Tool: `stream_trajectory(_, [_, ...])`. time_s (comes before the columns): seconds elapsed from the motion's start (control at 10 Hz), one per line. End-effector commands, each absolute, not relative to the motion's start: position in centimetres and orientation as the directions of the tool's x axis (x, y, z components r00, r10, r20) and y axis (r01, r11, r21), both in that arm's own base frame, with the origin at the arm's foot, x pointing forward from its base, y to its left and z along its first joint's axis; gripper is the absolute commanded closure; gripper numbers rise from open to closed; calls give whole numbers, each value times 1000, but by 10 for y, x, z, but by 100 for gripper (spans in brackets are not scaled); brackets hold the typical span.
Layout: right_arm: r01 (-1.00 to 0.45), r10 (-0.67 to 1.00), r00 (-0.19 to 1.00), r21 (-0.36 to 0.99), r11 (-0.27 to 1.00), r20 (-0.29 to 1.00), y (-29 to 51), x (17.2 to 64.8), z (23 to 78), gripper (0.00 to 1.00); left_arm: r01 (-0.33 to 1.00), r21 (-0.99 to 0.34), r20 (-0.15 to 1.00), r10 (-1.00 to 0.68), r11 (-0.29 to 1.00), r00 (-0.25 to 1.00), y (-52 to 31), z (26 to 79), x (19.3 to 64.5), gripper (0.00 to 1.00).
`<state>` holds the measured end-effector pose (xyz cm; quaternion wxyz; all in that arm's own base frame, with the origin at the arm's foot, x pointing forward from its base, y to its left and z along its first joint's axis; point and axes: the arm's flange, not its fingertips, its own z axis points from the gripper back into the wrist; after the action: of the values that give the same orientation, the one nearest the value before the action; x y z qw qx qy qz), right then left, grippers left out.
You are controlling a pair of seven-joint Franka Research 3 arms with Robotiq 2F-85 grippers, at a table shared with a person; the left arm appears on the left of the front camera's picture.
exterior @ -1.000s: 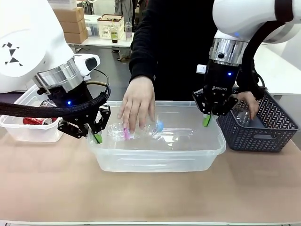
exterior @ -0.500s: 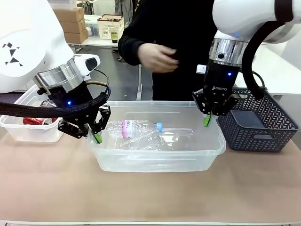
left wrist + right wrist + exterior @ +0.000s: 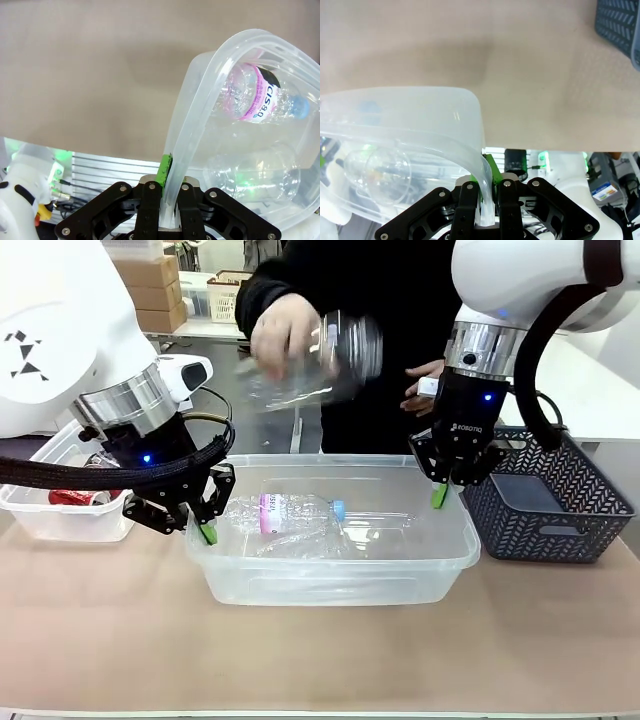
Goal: Sort the waste into each basket.
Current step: Offer the picked Organizing box to the human.
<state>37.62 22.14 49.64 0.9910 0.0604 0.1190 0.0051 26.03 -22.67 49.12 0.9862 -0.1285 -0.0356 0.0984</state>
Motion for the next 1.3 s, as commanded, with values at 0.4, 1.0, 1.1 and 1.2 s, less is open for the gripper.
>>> stream_trajectory(0.4, [12, 15, 971, 114, 993, -239, 218, 377, 496, 100, -201, -273, 56, 224, 941, 973, -219, 494, 262, 100])
stream_trajectory(1.0, [12, 15, 971, 114, 993, -239, 218, 377, 496, 100, -201, -273, 56, 224, 941, 973, -219, 494, 262, 100])
stream_trajectory(1.1, [12, 15, 971, 114, 993, -239, 218, 377, 496, 100, -201, -273, 56, 224, 941, 973, -219, 494, 262, 100])
stream_trajectory(1.2, [12, 15, 971, 114, 993, -239, 218, 377, 496, 100, -201, -273, 56, 224, 941, 973, -219, 494, 262, 100])
